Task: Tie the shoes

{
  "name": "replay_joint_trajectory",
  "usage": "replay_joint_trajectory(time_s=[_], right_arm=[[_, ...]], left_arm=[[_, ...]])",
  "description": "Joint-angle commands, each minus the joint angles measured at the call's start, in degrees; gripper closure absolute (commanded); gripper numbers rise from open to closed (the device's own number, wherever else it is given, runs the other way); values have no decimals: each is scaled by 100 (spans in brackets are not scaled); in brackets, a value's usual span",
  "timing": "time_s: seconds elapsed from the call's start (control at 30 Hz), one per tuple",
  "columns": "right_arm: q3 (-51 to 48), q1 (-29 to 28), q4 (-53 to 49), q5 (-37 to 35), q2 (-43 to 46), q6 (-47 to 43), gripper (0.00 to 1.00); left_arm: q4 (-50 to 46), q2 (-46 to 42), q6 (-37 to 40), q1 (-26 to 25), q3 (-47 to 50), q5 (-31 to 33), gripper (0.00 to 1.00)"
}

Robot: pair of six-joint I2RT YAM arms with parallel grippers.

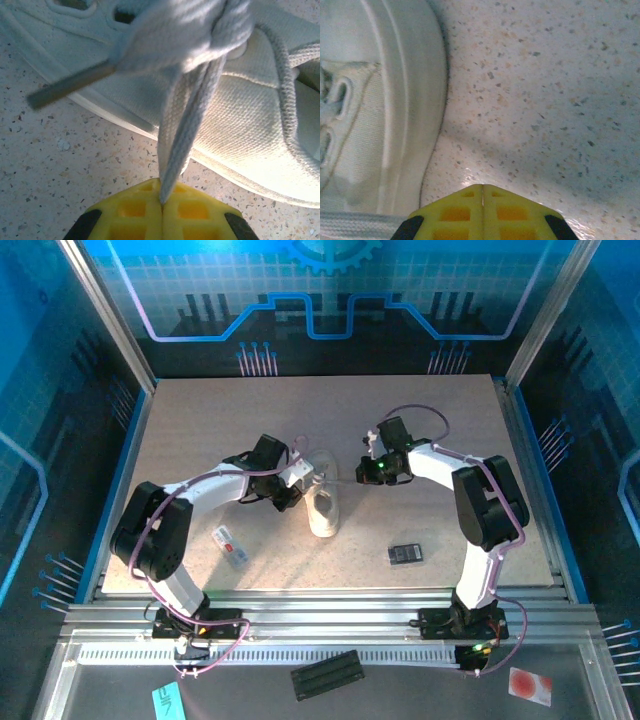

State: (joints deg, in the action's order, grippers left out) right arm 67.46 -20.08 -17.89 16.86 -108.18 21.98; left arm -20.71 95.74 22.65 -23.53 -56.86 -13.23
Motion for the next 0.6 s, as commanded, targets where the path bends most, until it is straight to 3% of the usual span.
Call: replay_joint_trajectory(time_s=[0.0, 0.23, 0.3, 0.4, 0.57], right_arm=[[-171, 207, -81, -263, -133, -93, 100], [-228, 193, 28, 127, -2, -165, 98], [-279, 158, 184, 333, 182, -186, 91], [-338, 132, 312, 527, 516, -220, 84], [-278, 172, 119, 607, 970, -359, 74]], left_arm=[[-242, 106, 53, -7, 139, 115, 100], [-132, 118, 44, -20, 123, 49, 100], [-46, 74, 78, -61, 155, 62, 84], [178, -80, 90, -97, 265, 32, 70], [463, -437, 116, -97, 459, -19, 60]])
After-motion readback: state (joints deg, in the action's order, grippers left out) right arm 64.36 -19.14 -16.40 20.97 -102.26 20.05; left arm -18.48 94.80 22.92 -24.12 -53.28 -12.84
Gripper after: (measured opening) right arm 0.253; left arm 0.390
